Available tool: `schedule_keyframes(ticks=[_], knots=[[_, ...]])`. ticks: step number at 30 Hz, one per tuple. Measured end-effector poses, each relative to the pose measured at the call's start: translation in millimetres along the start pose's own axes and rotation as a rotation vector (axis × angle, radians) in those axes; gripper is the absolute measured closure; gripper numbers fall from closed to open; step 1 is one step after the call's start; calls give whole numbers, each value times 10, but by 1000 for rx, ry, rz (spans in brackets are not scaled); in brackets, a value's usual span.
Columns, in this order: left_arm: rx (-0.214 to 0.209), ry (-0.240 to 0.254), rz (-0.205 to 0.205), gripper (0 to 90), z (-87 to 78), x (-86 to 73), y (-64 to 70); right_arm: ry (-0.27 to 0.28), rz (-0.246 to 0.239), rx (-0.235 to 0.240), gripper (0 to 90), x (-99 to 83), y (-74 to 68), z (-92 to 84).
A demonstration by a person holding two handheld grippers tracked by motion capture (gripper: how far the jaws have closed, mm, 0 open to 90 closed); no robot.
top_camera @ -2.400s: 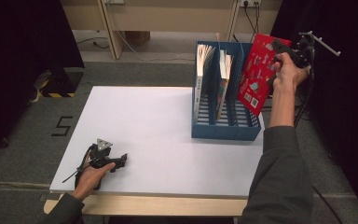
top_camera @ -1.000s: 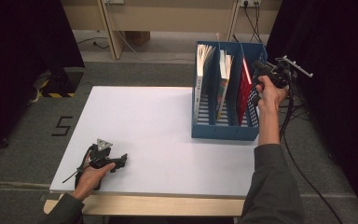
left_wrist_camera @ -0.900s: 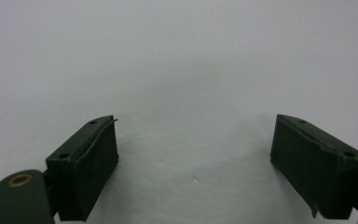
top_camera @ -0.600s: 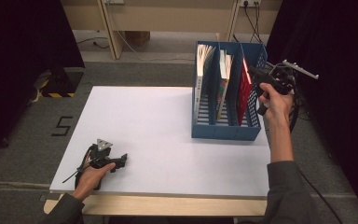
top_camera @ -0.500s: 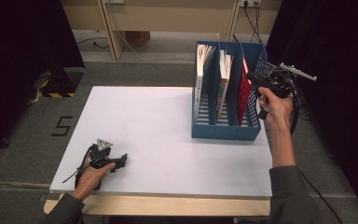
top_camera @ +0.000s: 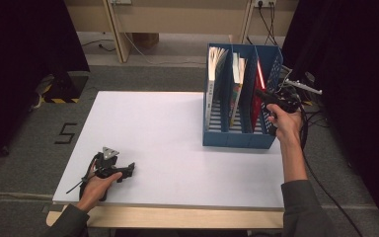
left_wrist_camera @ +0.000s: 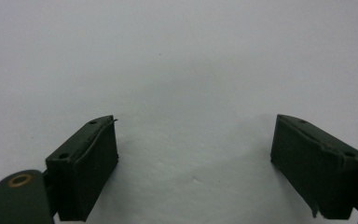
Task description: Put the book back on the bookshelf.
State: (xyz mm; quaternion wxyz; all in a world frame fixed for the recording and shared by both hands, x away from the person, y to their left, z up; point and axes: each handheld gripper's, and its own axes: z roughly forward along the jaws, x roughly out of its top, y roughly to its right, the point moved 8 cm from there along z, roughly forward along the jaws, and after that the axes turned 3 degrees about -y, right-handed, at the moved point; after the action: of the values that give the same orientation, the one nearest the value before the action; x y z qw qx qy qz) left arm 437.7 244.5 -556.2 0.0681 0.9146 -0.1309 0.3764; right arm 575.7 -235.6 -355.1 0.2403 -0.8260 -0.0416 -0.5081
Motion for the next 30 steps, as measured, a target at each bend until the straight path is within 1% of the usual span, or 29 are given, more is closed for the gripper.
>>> schedule_keyframes(ticks=[1, 4, 5, 7, 9, 11, 12, 17, 18, 20, 21, 24, 25, 26, 28, 30], knots=[[0, 0, 0, 135, 0, 0, 0, 2, -17, -7, 585, 3, -11, 22], [1, 0, 1, 135, 0, 0, 0, 9, -29, -8, 591, 31, -9, 104], [0, 0, 1, 135, 0, 0, 0, 9, -43, -6, 591, 42, 0, 133], [0, 0, 0, 135, 0, 1, 0, 17, -27, -4, 585, 75, 26, 201], [0, 0, 0, 134, 1, 0, -1, 29, -21, 15, 569, 110, 37, 250], [0, -1, 0, 134, 1, 1, -1, 26, -29, 19, 566, 124, 46, 261], [0, 1, -2, 133, 2, 2, -1, 23, -25, 18, 567, 122, 45, 254], [0, -1, 0, 133, 1, 1, -1, 4, -41, 26, 571, 54, 29, 217], [0, -1, 0, 133, 1, 0, 0, -6, -43, 21, 572, 36, 39, 207], [-1, -1, 1, 134, 1, 0, -1, -9, -22, 32, 546, 12, 47, 191], [-2, -1, 1, 134, 0, 0, -1, -13, -28, 33, 533, -3, 52, 186], [-2, 0, 1, 134, 0, 1, -1, -30, -51, 9, 418, -57, 19, 155], [2, 4, 17, 134, 0, 5, -4, -28, -62, 0, 394, -66, 14, 141], [9, 5, 35, 135, -3, 10, -5, -31, -85, -17, 364, -87, 3, 119], [28, 12, 75, 127, -7, 26, 2, -51, -100, -28, 316, -131, -29, 86], [25, 15, 84, 131, -6, 29, 7, -51, -92, -13, 305, -166, -76, 36]])
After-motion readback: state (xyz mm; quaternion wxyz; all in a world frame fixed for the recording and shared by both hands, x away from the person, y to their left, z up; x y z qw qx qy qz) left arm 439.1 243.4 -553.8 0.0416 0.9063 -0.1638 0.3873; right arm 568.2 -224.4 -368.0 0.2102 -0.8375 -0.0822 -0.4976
